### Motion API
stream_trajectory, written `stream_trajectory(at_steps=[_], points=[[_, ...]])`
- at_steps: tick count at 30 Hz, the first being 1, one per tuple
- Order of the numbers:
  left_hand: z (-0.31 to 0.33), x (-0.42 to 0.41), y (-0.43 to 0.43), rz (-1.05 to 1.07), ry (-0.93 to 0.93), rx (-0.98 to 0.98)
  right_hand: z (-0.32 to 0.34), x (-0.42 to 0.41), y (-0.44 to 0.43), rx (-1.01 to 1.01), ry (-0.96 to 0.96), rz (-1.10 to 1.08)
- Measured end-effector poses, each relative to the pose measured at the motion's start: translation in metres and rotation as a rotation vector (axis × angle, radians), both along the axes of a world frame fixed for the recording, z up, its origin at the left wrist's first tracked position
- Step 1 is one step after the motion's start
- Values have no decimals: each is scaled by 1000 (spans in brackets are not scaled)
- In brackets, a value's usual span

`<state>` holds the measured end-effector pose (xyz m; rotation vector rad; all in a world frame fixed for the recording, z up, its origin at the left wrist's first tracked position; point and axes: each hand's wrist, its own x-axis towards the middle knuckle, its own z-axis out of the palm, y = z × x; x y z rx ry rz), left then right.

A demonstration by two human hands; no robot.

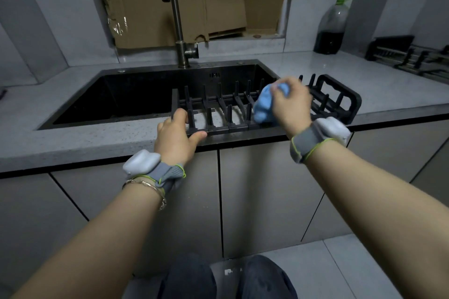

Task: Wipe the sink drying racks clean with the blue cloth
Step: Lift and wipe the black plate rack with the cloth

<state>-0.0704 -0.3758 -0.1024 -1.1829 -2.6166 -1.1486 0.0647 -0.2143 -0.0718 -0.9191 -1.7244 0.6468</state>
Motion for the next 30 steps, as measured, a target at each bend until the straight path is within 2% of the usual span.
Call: stream_trajectory(at_steps=[2,4,5,7,8,10,13,16,21,26,27,29,30], points=[[1,1,0,6,-13,6,16,9,5,-33,207,-77],[1,2,0,28,-33,1,28,24,15,17,190,-102],[1,3,1,39,-48,2,32,32,20,52,129,-71],[6,9,3,75,-79,-27,30,47,28,109,-149,35],[9,13,2,106,-45,-70,26,49,28,137,-323,93],[15,28,8,133,139,-169,18,51,29,189,-585,182],[23,51,25,-5,384,-204,7,42,23,284,-780,154],[24,68,51,-182,488,-273,-1,34,22,335,-843,48],[8,70,73,-202,570,-412,-3,29,20,332,-812,9],[-7,70,77,-175,580,-465,-3,26,24,266,-646,2],[-6,70,79,-173,567,-446,0,26,28,189,-504,-3],[-4,69,80,-179,546,-428,15,30,38,-8,-80,-40],[-5,70,80,-185,547,-422,25,35,45,-27,93,-73]])
